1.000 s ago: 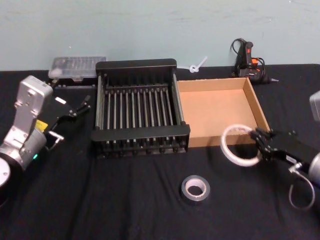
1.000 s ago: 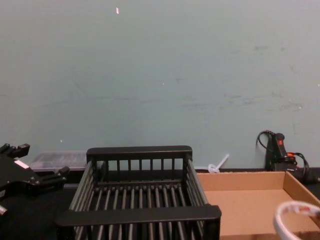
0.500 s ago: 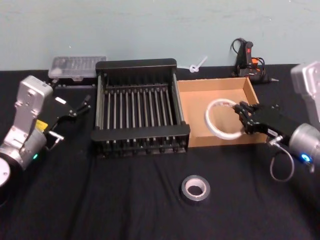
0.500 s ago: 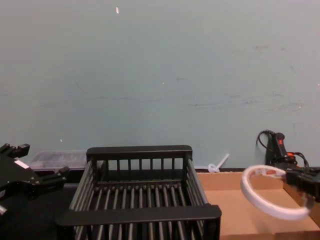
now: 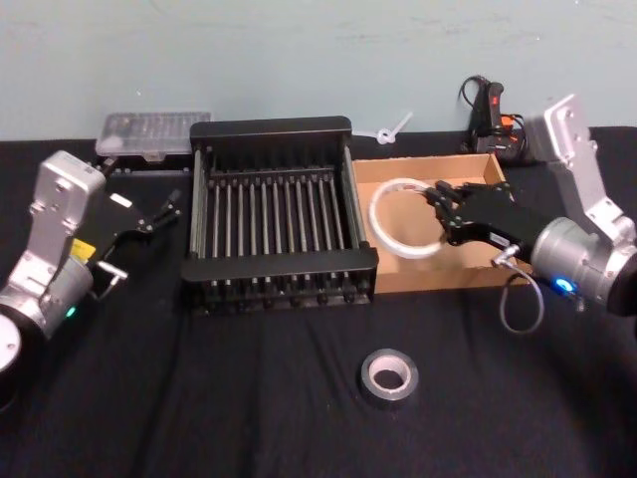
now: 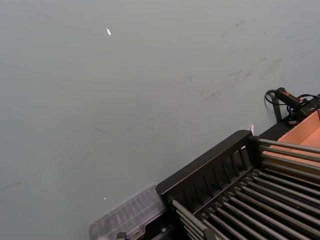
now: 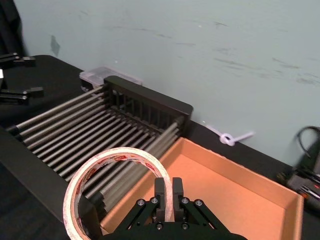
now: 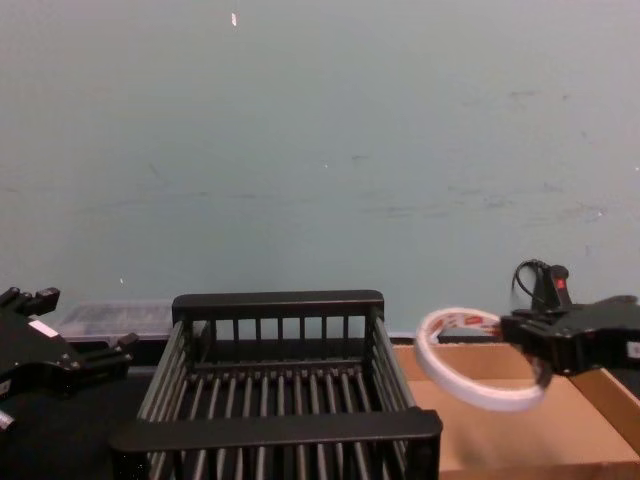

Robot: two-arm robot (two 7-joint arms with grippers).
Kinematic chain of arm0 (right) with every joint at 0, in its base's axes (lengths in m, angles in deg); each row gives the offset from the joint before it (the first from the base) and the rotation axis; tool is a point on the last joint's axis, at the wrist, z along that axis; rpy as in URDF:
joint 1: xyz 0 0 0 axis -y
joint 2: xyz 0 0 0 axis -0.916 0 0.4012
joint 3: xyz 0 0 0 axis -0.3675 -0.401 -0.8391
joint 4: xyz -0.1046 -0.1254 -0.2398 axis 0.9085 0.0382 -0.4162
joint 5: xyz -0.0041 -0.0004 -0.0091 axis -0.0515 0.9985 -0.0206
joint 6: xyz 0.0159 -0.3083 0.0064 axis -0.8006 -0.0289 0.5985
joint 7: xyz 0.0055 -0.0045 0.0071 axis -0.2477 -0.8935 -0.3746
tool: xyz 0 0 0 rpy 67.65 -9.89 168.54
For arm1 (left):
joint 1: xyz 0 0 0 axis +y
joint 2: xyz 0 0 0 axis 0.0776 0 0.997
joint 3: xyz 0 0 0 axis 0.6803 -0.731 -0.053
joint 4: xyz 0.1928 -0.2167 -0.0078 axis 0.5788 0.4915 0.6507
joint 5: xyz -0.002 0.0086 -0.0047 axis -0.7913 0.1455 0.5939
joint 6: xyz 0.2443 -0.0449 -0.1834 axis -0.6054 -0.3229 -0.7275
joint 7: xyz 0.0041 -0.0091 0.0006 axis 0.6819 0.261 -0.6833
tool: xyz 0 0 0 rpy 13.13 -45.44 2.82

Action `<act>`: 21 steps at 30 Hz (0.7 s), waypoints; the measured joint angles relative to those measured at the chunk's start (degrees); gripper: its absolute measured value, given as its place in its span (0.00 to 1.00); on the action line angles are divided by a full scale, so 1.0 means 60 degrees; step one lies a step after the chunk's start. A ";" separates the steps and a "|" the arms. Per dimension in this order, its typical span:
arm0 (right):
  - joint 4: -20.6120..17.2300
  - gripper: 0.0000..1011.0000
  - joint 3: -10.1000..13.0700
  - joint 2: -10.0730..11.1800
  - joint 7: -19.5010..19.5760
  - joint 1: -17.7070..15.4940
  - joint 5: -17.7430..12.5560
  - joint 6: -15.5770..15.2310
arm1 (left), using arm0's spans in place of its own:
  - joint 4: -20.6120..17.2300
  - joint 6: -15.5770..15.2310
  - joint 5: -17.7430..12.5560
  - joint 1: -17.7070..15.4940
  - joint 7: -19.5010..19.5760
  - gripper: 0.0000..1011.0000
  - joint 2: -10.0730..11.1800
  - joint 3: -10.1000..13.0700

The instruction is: Pick up the white tape and place it into the black box , Pick up the silver tape and place it into the brown box.

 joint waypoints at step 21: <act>0.1322 0.09 -0.0921 -0.1020 -0.0300 0.1402 0.0624 0.0093 | 0.0000 0.0000 0.0000 0.0000 -0.0001 0.99 0.0000 0.0000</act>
